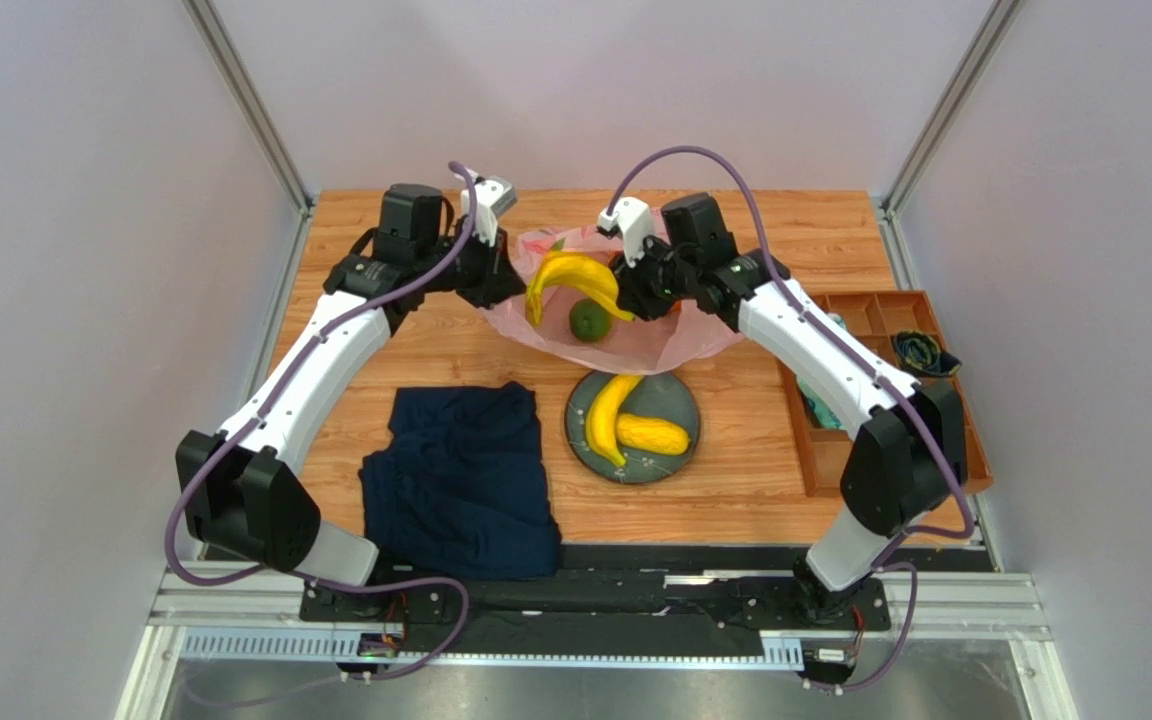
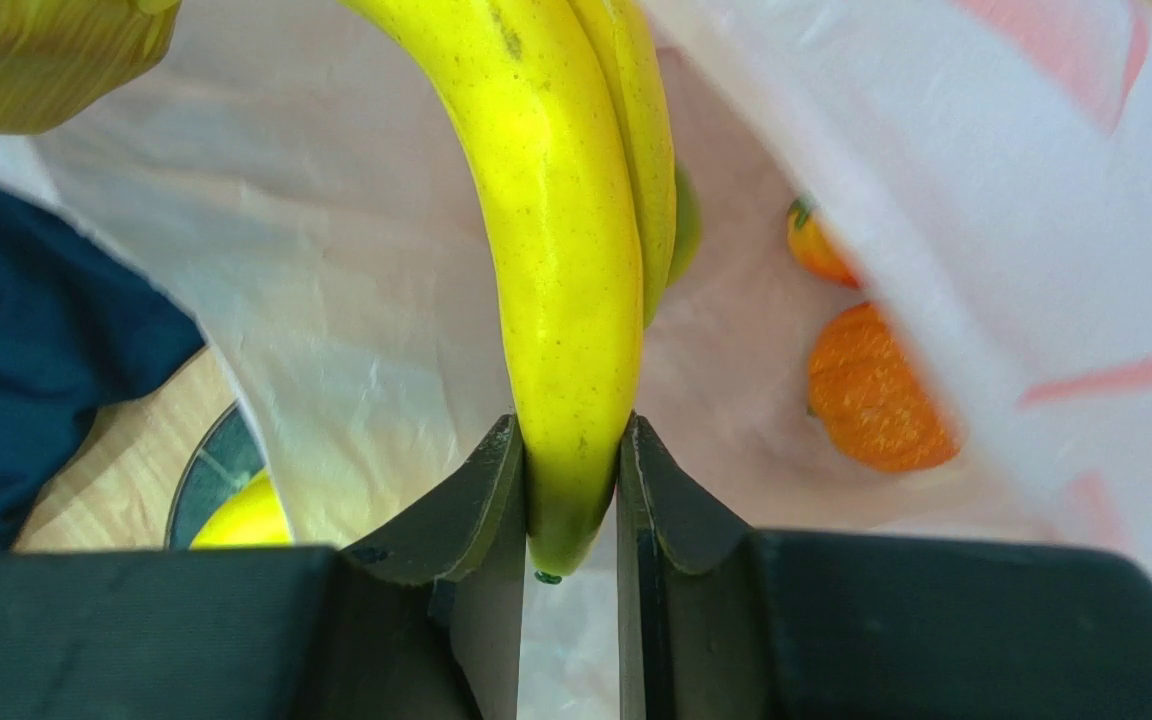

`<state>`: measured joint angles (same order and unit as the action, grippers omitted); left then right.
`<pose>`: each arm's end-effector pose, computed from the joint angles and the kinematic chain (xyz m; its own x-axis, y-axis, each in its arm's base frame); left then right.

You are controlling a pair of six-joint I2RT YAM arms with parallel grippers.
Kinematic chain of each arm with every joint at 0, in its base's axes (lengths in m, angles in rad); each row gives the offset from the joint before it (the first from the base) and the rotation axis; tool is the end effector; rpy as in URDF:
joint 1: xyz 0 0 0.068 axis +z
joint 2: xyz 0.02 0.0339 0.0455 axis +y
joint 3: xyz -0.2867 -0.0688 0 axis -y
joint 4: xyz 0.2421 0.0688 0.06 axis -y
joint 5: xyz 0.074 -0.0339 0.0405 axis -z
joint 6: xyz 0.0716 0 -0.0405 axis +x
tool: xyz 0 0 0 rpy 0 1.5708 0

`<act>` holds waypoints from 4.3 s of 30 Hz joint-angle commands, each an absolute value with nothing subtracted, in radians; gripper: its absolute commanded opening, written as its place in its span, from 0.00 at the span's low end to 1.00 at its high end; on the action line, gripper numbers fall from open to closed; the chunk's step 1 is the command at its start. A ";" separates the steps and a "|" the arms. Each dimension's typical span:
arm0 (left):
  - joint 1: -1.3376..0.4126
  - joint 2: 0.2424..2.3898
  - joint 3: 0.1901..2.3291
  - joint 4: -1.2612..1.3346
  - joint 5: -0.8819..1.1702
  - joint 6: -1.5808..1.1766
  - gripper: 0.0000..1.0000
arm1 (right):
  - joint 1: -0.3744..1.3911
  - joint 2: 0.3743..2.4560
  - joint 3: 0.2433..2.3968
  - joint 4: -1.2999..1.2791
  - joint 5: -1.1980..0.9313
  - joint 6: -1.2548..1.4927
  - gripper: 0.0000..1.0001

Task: Take the fake fruits out of the plastic bag

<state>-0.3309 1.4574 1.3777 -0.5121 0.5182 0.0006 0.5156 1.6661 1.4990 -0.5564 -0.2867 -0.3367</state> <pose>0.3164 -0.1462 0.3629 -0.5272 0.1817 -0.8301 0.6713 0.6879 -0.2758 0.3406 0.2163 0.3233 -0.3264 -0.5493 -0.7693 -0.8107 0.5812 -0.0709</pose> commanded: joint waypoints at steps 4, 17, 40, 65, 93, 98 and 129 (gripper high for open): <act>-0.327 1.459 1.437 -0.451 0.479 -0.072 0.00 | 0.517 1.503 1.387 -0.515 -0.212 -0.337 0.02; -0.327 1.443 1.404 -0.448 0.482 -0.057 0.00 | 0.514 1.128 1.189 -0.775 -0.591 -0.537 0.00; -0.327 1.522 1.502 -0.474 0.499 -0.002 0.00 | 0.505 1.419 1.138 -0.566 -0.370 -1.060 0.00; -0.327 1.532 1.503 -0.486 0.492 0.031 0.00 | 0.480 1.634 1.250 -0.584 -0.422 -1.420 0.02; -0.327 1.489 1.434 -0.469 0.505 0.025 0.00 | 0.564 1.605 1.098 -0.546 -0.371 -1.387 0.66; -0.327 1.489 1.434 -0.468 0.512 0.017 0.00 | 0.572 1.566 1.120 -0.509 -0.331 -1.266 0.87; -0.327 1.462 1.434 -0.518 0.491 0.054 0.00 | 0.549 1.138 0.699 -0.476 -0.589 -1.660 0.84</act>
